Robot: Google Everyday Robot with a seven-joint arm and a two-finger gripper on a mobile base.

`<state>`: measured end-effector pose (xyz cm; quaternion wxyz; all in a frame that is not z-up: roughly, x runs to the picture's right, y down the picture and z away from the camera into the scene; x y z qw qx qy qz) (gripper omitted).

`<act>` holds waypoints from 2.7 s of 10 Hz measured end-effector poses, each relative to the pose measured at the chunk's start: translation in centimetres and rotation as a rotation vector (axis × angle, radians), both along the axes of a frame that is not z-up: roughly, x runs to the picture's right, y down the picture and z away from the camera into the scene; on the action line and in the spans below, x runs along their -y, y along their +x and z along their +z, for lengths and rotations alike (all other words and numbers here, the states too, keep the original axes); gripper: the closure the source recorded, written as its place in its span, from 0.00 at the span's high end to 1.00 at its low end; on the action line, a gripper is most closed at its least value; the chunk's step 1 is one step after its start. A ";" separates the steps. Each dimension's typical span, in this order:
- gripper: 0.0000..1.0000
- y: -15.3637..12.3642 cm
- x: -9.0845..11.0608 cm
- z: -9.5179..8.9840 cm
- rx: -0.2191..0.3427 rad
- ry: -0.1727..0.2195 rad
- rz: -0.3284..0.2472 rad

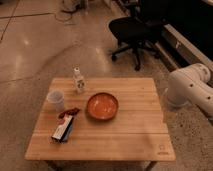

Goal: Move the arm in a circular motion

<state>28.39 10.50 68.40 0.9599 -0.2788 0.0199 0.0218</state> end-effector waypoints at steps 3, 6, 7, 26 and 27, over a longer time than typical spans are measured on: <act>0.65 0.0 0.0 0.0 0.000 0.000 0.000; 0.65 0.0 0.0 0.0 0.000 0.000 0.000; 0.65 0.0 -0.1 0.0 0.000 -0.001 0.000; 0.65 -4.0 3.1 4.7 0.007 -0.035 -0.058; 0.65 -5.7 3.9 6.1 0.014 -0.050 -0.082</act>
